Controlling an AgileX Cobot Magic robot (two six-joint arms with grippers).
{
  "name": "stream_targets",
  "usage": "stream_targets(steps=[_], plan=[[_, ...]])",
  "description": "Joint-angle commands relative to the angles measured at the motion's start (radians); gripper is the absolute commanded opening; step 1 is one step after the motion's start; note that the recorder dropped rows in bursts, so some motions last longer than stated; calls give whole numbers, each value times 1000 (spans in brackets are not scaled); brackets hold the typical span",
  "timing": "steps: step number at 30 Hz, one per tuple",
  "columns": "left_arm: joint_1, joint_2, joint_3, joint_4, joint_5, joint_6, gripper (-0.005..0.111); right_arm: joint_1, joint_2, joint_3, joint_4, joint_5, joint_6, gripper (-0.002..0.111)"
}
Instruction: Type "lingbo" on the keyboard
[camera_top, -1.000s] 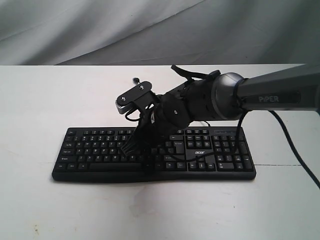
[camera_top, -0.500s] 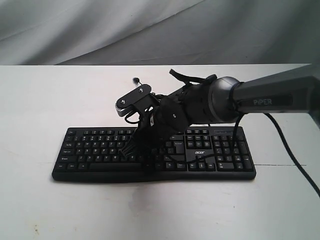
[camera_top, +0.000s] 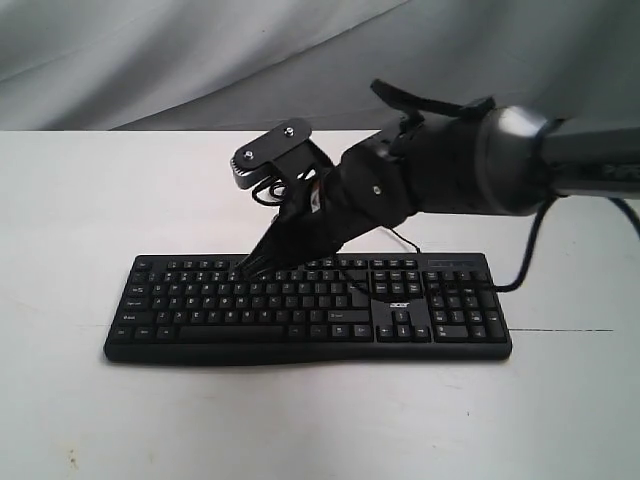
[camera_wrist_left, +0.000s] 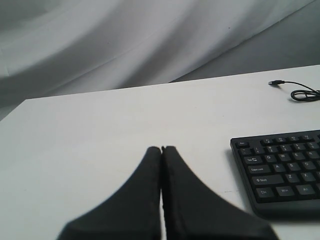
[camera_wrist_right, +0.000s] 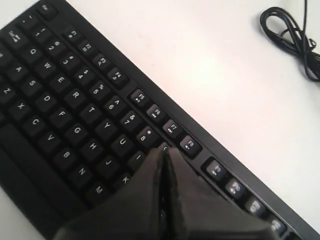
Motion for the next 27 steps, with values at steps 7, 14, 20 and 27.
stream_targets(steps=[7,14,20,27], plan=[[-7,-4,5,-2,-10,-4,0,-3,-467,312,-19,-24,20,0],[-7,-4,5,-2,-10,-4,0,-1,-826,540,-15,-24,20,0],[-7,-4,5,-2,-10,-4,0,-1,-1051,672,-15,-34,20,0],[-7,-4,5,-2,-10,-4,0,-1,-1118,710,-15,-23,20,0]])
